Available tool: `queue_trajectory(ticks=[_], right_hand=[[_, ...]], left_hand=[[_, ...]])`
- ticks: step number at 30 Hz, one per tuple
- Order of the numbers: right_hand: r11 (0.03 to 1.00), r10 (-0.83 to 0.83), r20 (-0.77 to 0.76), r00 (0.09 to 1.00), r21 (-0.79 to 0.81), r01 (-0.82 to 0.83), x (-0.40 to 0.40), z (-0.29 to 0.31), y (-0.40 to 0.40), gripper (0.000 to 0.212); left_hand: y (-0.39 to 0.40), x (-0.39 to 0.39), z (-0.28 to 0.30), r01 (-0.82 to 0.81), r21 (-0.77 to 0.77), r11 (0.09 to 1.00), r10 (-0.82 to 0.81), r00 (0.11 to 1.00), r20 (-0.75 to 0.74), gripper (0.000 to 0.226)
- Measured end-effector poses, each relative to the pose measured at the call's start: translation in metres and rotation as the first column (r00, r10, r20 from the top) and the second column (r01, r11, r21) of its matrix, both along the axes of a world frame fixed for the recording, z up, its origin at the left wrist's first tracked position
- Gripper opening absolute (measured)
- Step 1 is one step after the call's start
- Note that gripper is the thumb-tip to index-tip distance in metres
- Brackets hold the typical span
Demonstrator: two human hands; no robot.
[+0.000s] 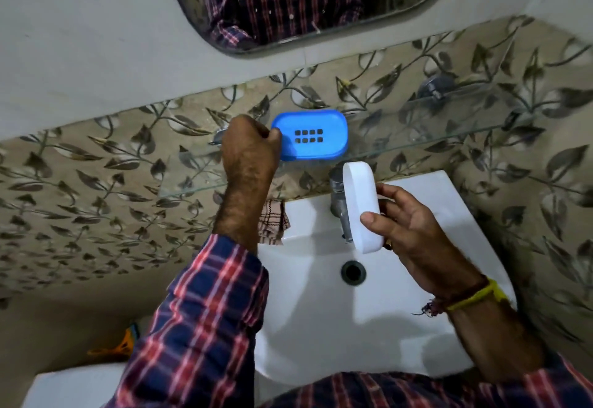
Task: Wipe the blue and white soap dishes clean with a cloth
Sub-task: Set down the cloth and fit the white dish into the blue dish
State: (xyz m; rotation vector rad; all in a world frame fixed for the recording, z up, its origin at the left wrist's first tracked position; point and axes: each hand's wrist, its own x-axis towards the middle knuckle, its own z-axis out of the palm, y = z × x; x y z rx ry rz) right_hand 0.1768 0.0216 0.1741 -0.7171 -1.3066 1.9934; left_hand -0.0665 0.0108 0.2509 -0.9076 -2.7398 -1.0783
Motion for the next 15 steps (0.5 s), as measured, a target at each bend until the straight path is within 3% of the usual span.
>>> queue_trajectory(ticks=[4, 7, 10, 12, 15], right_hand=[[1.000, -0.002, -0.071, 0.997, 0.029, 0.004, 0.012, 0.006, 0.001, 0.058], [0.999, 0.001, -0.156, 0.988, 0.053, 0.007, 0.020, 0.010, 0.005, 0.061], [0.998, 0.000, -0.149, 0.989, 0.059, 0.009, 0.011, 0.012, 0.001, 0.056], [0.999, -0.007, -0.098, 0.995, 0.052, 0.012, -0.003, 0.007, -0.009, 0.046], [0.998, -0.008, -0.018, 1.000, -0.070, 0.007, -0.021, -0.005, -0.027, 0.041]], left_hand=[[-0.037, 0.013, 0.010, 0.123, 0.248, 0.961, -0.115, 0.992, -0.046, 0.009], [-0.072, 0.028, 0.001, 0.223, 0.244, 0.944, -0.210, 0.975, -0.078, 0.020], [-0.090, 0.040, -0.030, 0.235, 0.269, 0.934, -0.282, 0.948, 0.151, 0.013], [-0.093, 0.052, -0.050, 0.180, 0.339, 0.923, -0.305, 0.879, 0.366, 0.015], [-0.099, 0.069, -0.077, 0.055, 0.405, 0.913, -0.273, 0.819, 0.504, 0.005]])
